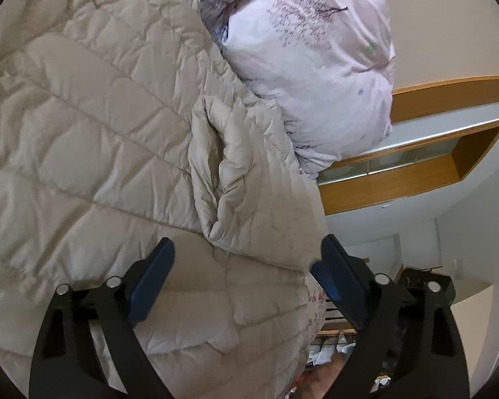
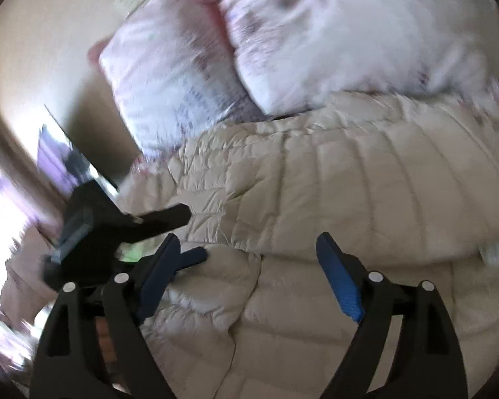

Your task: Fold large clothes

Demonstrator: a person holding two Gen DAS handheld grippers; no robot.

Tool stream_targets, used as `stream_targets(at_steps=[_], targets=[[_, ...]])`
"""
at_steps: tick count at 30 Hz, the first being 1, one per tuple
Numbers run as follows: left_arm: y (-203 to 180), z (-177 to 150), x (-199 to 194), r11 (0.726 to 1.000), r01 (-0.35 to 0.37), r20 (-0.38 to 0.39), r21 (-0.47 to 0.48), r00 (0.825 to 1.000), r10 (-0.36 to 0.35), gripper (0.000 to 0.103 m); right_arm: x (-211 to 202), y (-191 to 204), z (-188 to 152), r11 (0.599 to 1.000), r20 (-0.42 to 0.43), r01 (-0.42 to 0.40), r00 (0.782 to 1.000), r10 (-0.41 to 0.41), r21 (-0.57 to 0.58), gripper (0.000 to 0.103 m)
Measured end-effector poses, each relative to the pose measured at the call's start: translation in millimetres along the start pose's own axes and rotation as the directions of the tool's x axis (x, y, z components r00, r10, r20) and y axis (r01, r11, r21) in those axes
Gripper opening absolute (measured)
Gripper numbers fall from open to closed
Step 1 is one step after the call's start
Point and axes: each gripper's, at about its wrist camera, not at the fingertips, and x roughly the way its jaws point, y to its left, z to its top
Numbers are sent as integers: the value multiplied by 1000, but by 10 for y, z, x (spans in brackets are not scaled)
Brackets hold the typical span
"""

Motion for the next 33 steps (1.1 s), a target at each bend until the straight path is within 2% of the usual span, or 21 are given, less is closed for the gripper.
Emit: stream_targets(at_steps=[2,5,6,8,10,12,16,19,20,21,23,24,25,27,30,31,33], targets=[[-8,23,68,1000,-9,-10,-12,1000,9,82,-70,-197,-15,994,-9,-26,1000,27,109,86],[-5,63,181,999,-19,-20,-30,1000,19,68,-127,-639,-61,944,-27,-65,997,78,324,86],[7,77,223,999,-20,-22,-38,1000,20,59,-141,-820,-102,910,-22,-78,995,95,407,86],[44,99,296,998,-24,-27,-58,999,23,44,-130,-1018,-146,872,-5,-81,995,95,483,86],[83,119,348,997,-27,-28,-73,999,25,20,-144,-1220,-160,823,35,-96,995,92,560,86],[84,149,361,997,-26,-21,-67,999,24,11,-180,-1356,-156,792,89,-103,994,62,602,84],[36,240,209,999,-50,50,-16,997,51,8,-228,-1542,-67,767,160,-64,986,-51,639,76],[-10,339,21,997,-75,120,21,990,72,8,-214,-1632,31,763,169,3,974,-148,646,64],[-21,374,-59,996,-85,148,33,986,80,8,-208,-1655,52,766,168,24,971,-172,643,53],[-25,395,-113,995,-91,167,41,982,83,8,-211,-1636,88,781,167,61,964,-208,622,37],[-27,430,-227,992,-113,202,62,974,98,8,-203,-1519,149,823,170,123,952,-256,554,18],[-23,443,-275,989,-132,219,72,969,114,8,-197,-1419,166,852,177,147,947,-268,503,14],[-7,453,-317,985,-153,233,79,964,131,8,-178,-1315,178,875,177,174,944,-279,451,13],[71,475,-383,977,-198,255,76,951,173,8,-111,-1173,194,894,156,236,937,-314,382,12],[252,496,-390,967,-251,249,37,940,234,7,46,-1093,174,888,81,329,925,-372,321,13],[287,500,-377,966,-257,242,30,939,243,7,106,-1103,153,884,53,357,919,-390,303,16],[373,499,-327,964,-267,213,13,942,258,7,198,-1094,116,873,-13,405,909,-418,272,30]])
